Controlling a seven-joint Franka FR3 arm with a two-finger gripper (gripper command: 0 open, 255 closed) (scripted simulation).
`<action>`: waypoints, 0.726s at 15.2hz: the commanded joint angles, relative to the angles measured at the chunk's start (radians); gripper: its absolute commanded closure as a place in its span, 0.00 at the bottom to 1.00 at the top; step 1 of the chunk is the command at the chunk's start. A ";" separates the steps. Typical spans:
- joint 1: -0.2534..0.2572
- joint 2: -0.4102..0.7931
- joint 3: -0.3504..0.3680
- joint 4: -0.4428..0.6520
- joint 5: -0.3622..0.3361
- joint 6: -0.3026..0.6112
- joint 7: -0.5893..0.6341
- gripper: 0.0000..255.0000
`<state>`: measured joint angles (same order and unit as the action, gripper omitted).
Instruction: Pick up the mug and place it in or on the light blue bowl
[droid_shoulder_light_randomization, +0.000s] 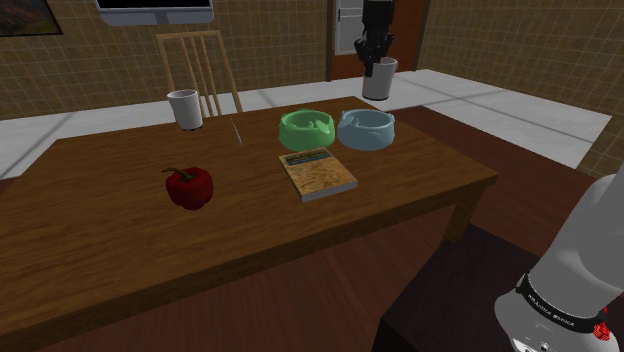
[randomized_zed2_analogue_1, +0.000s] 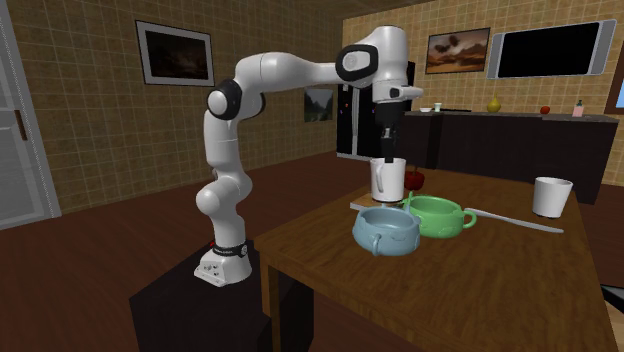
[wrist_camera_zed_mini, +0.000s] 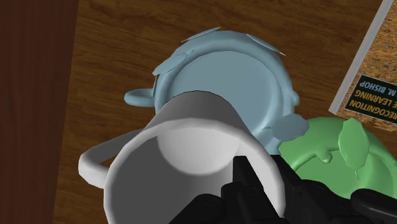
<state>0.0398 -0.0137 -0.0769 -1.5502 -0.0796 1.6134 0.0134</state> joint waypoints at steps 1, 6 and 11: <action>0.001 -0.010 0.001 -0.039 -0.001 0.030 0.004 1.00; 0.001 -0.026 0.001 -0.126 -0.003 0.101 0.010 1.00; 0.001 -0.026 0.001 -0.126 -0.003 0.101 0.010 1.00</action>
<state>0.0407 -0.0392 -0.0760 -1.6757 -0.0824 1.7134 0.0234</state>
